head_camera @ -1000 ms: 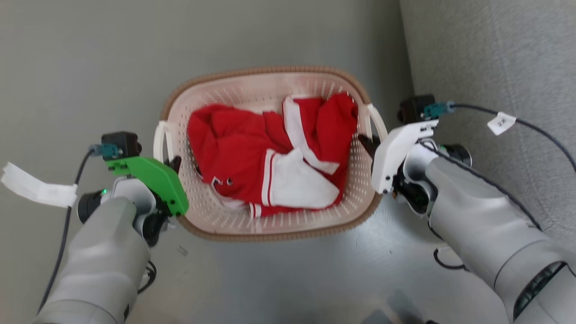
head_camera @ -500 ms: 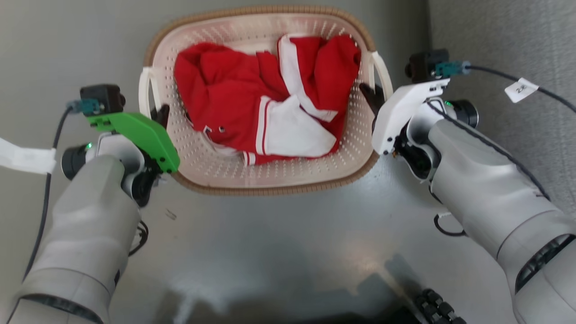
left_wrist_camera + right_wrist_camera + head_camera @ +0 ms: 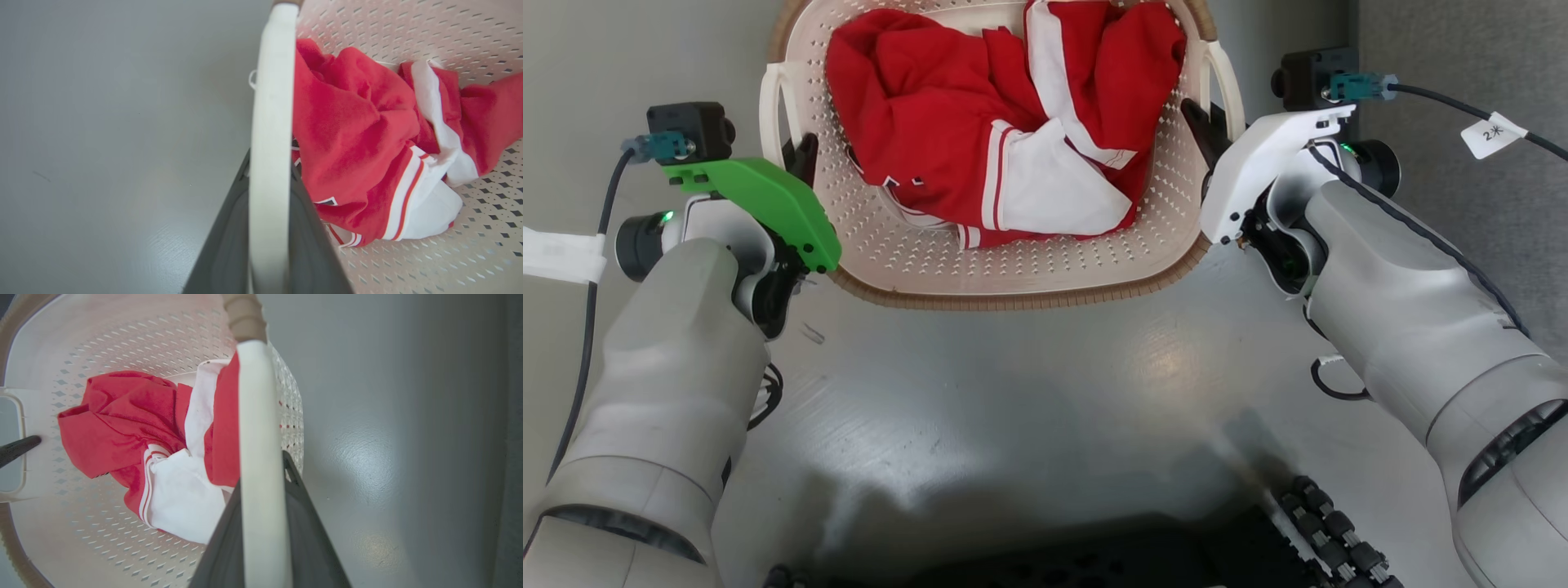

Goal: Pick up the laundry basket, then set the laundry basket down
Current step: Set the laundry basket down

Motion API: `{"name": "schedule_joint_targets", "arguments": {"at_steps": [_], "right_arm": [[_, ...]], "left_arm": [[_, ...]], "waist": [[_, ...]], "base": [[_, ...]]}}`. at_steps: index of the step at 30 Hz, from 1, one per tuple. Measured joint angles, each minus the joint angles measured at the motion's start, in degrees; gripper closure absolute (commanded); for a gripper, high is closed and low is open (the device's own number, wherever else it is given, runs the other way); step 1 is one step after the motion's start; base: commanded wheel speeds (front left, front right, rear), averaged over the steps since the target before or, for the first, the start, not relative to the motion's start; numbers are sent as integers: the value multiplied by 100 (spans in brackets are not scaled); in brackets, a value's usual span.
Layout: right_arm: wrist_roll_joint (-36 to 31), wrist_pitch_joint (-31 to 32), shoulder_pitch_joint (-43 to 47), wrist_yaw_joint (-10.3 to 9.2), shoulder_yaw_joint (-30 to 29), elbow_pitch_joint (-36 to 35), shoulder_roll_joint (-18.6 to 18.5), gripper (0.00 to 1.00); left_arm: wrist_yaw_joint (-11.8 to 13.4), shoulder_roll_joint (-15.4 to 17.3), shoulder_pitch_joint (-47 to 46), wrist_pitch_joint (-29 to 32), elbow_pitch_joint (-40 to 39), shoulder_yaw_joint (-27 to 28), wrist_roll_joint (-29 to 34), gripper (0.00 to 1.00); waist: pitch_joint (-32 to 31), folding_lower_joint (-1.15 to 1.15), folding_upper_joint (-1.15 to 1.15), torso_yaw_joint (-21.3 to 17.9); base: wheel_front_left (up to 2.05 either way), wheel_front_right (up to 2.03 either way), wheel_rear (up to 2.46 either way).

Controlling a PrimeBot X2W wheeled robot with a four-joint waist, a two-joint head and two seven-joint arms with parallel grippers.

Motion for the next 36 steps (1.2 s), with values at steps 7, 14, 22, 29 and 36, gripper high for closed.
{"name": "schedule_joint_targets", "arguments": {"at_steps": [7,14,22,29,36], "right_arm": [[8,-126,-23,2,9,59,24,100],[55,-192,-27,2,46,114,56,100],[75,-244,-29,8,89,196,92,100],[149,-294,-36,154,111,276,135,0],[211,-294,-37,155,110,423,166,0]], "left_arm": [[-1,-4,-97,-86,75,-31,42,100],[-2,-14,-105,-137,158,-65,43,100],[-3,-29,-127,-162,209,-84,48,100],[-2,-25,-142,-190,321,-90,49,0],[-2,-14,-182,-190,363,-90,48,0]], "waist": [[231,0,0,14],[297,0,0,12],[313,0,0,-5],[291,-1,0,-25],[246,0,0,-36]], "base": [[0,0,0],[0,0,0],[0,0,0],[0,0,0],[0,0,0]]}}
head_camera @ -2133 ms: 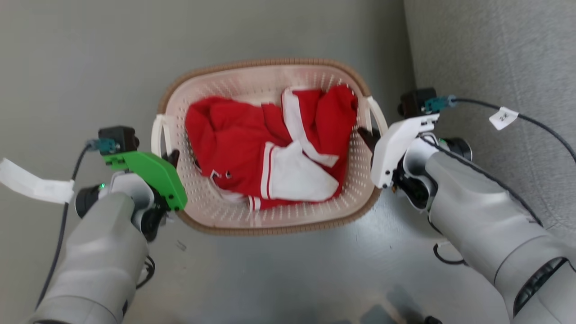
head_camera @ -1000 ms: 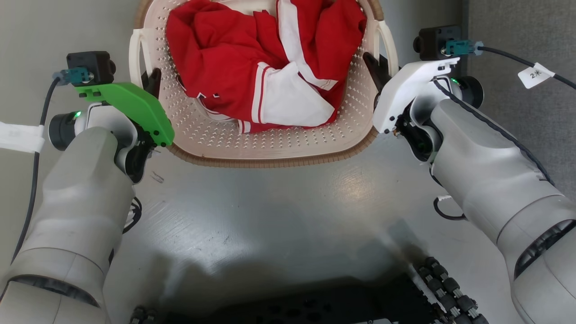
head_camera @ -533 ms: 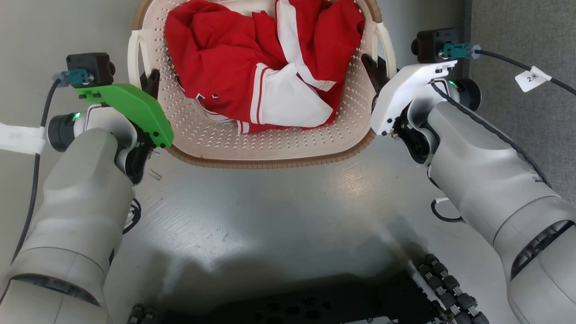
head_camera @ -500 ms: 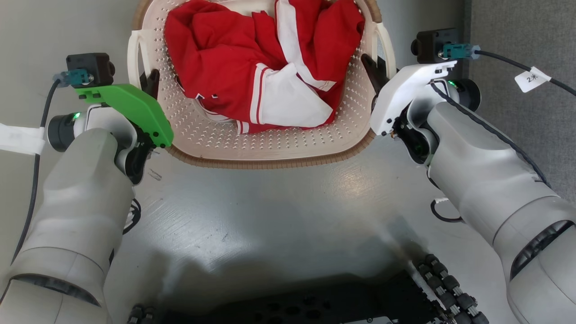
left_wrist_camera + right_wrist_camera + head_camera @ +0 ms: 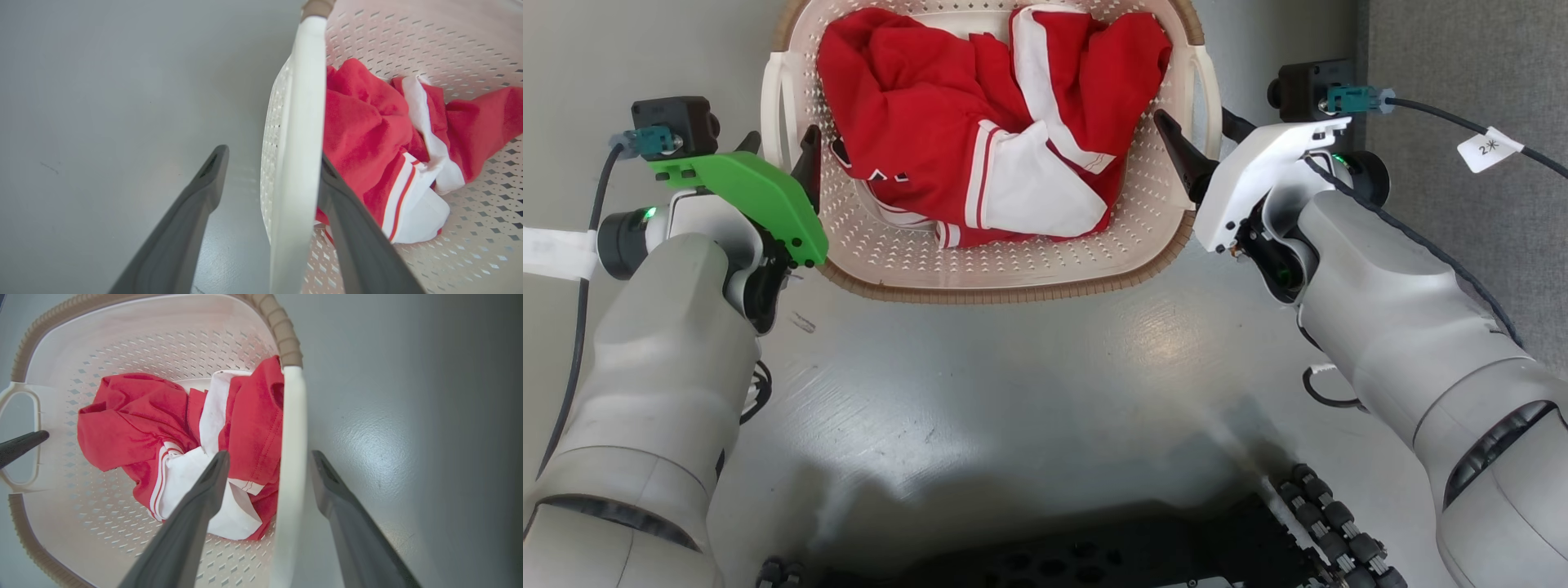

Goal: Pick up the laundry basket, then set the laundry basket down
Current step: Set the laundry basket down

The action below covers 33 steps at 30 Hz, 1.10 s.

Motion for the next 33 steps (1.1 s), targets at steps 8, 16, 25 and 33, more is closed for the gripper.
{"name": "schedule_joint_targets", "arguments": {"at_steps": [8,16,25,33], "right_arm": [[26,-31,-1,0,15,71,14,0],[101,-58,30,0,21,188,29,0],[102,-203,100,0,58,208,32,0],[90,-307,349,0,92,160,34,0]], "left_arm": [[0,-1,-1,-49,54,-15,-3,0],[0,7,18,-125,156,-88,-3,0],[0,7,275,-298,65,-169,-7,0],[0,-13,564,-486,-123,-201,-15,0]], "waist": [[-83,0,0,-4],[-297,0,0,-12],[-701,0,0,-38],[-1182,-1,0,-63]], "base": [[0,0,0],[0,0,0],[0,0,0],[0,0,0]]}}
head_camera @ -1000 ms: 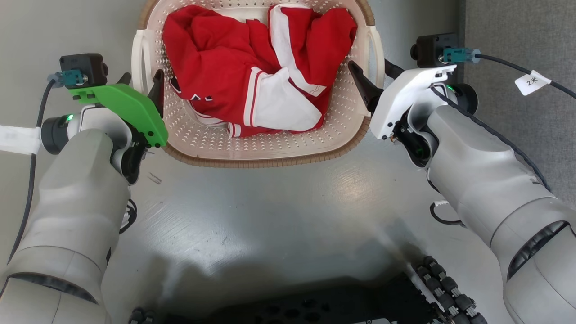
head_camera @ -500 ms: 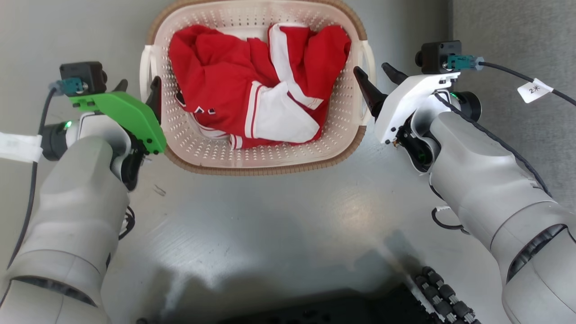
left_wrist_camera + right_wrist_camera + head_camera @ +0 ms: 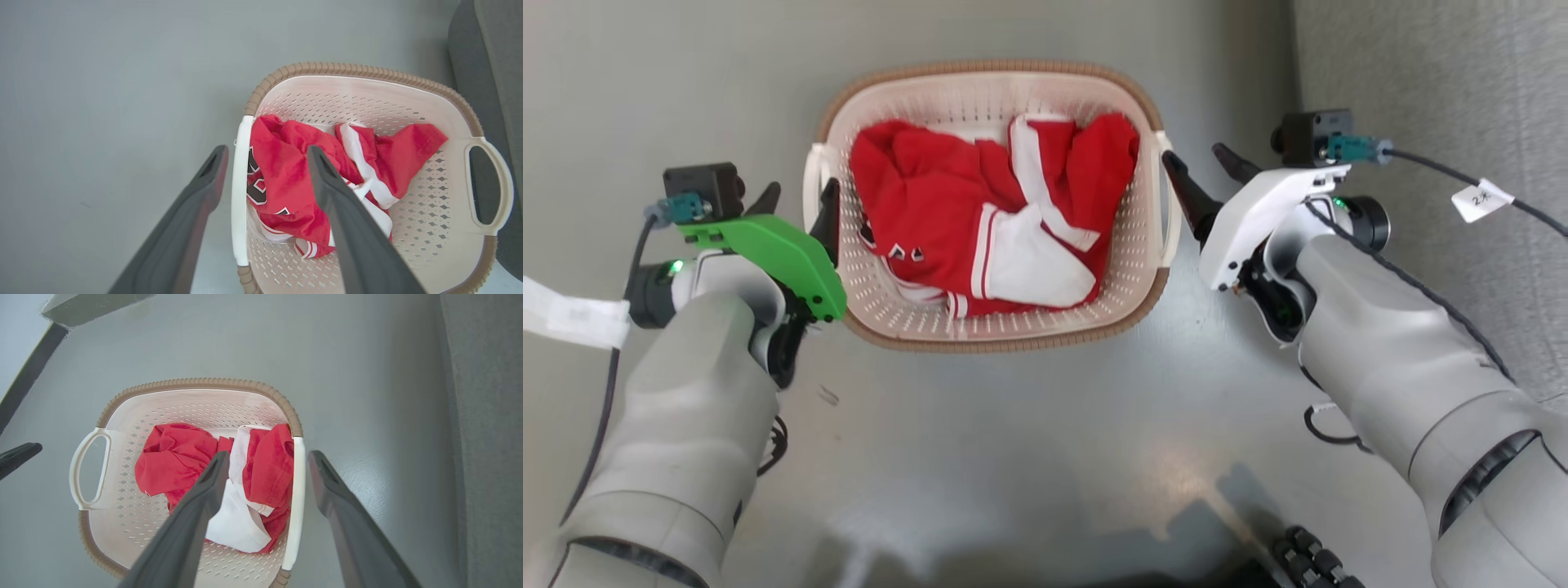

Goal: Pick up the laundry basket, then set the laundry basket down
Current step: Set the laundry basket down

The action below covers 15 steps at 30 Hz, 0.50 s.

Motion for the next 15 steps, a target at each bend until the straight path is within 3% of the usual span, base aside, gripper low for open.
{"name": "schedule_joint_targets", "arguments": {"at_steps": [9,15], "right_arm": [[-104,-54,215,0,0,-186,-8,0],[-289,-54,228,0,-331,-532,-190,0]], "left_arm": [[0,-26,371,-134,-346,-26,-67,0],[0,40,590,-169,-559,29,-115,0]], "waist": [[-696,0,0,21],[-1132,0,0,60]], "base": [[0,0,0],[0,0,0]]}}
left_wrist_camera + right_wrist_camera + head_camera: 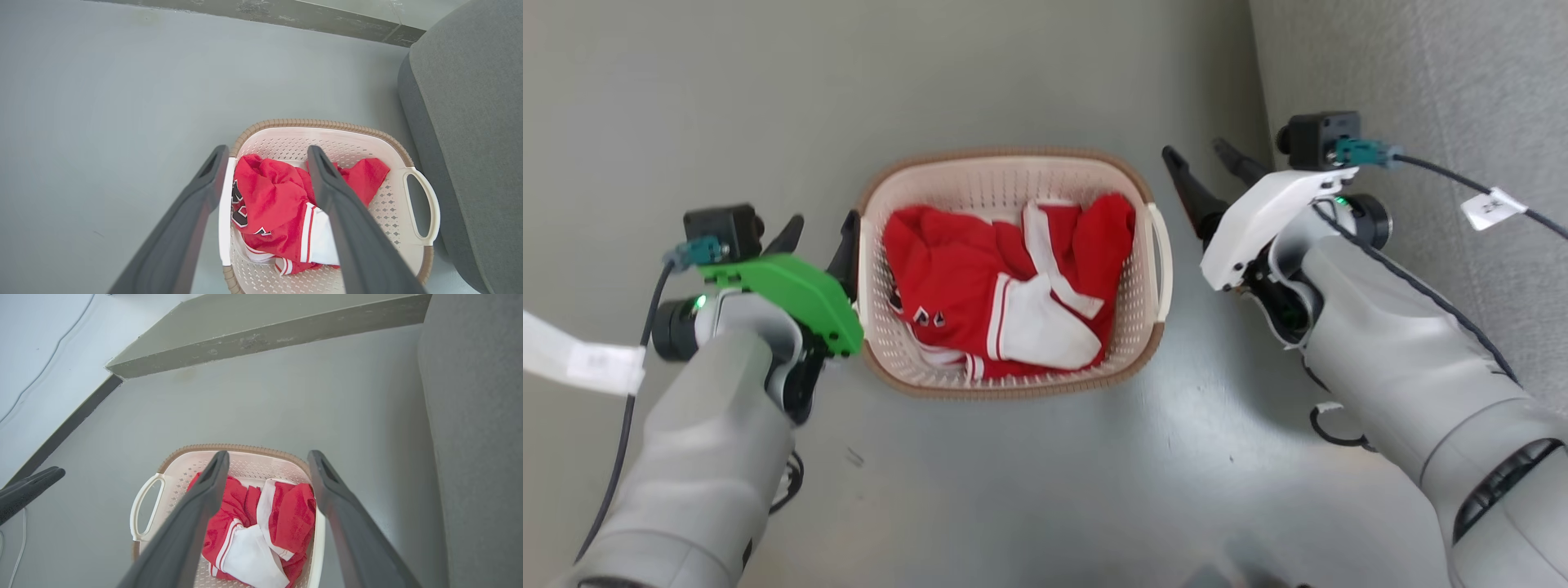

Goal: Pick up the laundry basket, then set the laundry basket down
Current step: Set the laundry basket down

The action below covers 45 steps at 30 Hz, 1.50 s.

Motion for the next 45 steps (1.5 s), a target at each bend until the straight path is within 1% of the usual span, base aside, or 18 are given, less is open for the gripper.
{"name": "schedule_joint_targets", "arguments": {"at_steps": [4,9,15,21,23,26,28,32,33,36,41,42,45], "right_arm": [[-182,0,139,-1,-244,-264,-103,0],[-439,-1,366,-20,-546,-636,-200,0],[-754,-1,895,-121,-784,-973,-267,0],[-1040,-1,1322,-271,-1094,-1416,-347,0],[-1106,-1,1406,-274,-1151,-1489,-358,0],[-1251,-1,1649,-356,-1262,-1688,-379,0],[-1330,-1,1820,-368,-1355,-1820,-396,0],[-1505,-1,2081,-491,-1634,-2135,-464,0],[-1551,-1,2130,-549,-1691,-2217,-475,0],[-1724,-1,2271,-627,-1800,-2468,-487,0],[-2038,-12,2523,-799,-2058,-2893,-517,0],[-2178,-20,2637,-890,-2157,-3054,-557,0],[-2348,-26,2820,-1023,-2297,-3315,-645,0]], "left_arm": [[0,89,262,-1,-127,43,-56,0],[0,253,466,0,-500,398,-56,0],[0,339,847,0,-864,641,46,0],[0,393,1255,0,-1232,906,230,0],[0,393,1333,-1,-1294,964,230,0],[0,408,1572,0,-1530,1150,282,0],[0,411,1702,0,-1650,1272,296,0],[8,411,1971,0,-1898,1336,531,0],[19,411,2038,0,-1967,1386,570,0],[113,430,2212,-1,-2185,1604,630,0],[157,438,2476,0,-2595,1851,849,0],[193,436,2590,-1,-2758,1909,938,0],[202,407,2743,-1,-2995,2015,1002,0]], "waist": [[-291,0,0,28],[-659,0,0,57],[-1099,0,0,86],[-1541,0,0,110],[-1614,0,0,113],[-1835,0,0,122],[-1975,0,0,127],[-2237,0,0,141],[-2294,0,0,146],[-2450,0,0,164],[-2656,0,0,198],[-2720,0,0,216],[-2778,0,0,262]], "base": [[0,0,0],[0,0,0],[0,0,0],[0,0,0],[0,0,0],[0,0,0],[0,0,0],[0,0,0],[0,0,0],[0,0,0],[0,0,0],[0,0,0],[0,0,0]]}}
